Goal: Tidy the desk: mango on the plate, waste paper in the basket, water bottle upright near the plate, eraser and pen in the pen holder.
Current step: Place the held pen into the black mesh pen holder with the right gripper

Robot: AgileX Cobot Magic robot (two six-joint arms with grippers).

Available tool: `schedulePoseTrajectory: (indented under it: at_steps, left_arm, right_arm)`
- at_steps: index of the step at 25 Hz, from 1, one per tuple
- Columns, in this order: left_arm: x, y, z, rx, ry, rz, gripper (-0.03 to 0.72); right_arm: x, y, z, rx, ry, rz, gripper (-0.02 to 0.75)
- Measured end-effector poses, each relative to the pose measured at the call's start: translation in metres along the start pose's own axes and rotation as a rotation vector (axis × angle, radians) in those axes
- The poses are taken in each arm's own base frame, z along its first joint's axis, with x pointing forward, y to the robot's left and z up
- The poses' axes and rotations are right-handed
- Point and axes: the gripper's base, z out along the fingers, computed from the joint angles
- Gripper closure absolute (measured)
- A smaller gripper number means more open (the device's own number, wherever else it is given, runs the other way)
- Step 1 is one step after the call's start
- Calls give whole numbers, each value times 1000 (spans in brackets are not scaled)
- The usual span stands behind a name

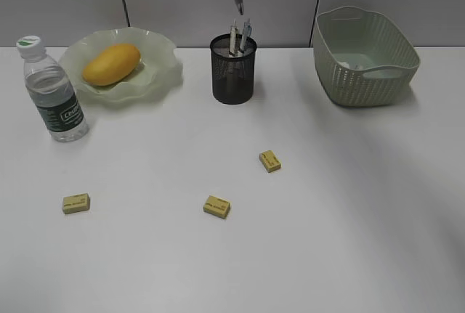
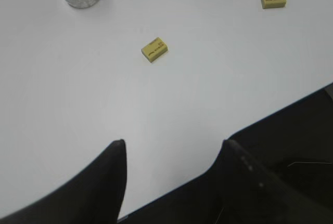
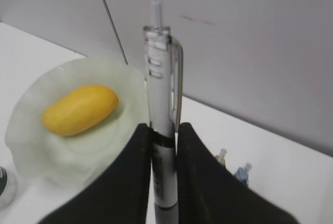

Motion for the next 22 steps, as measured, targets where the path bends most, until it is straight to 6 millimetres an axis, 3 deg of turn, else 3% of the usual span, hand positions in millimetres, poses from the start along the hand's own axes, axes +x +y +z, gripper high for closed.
schedulePoseTrajectory:
  at_steps: [6,14,22]
  left_arm:
    - [0,0,0,0,0,0,252]
    - [0,0,0,0,0,0,252]
    - [0,0,0,0,0,0,252]
  right_arm:
    - [9,3,9,22,-134,-10,612]
    - [56,-8,36,73,-177,2,612]
    - [92,-15,66,98,-176,0,613]
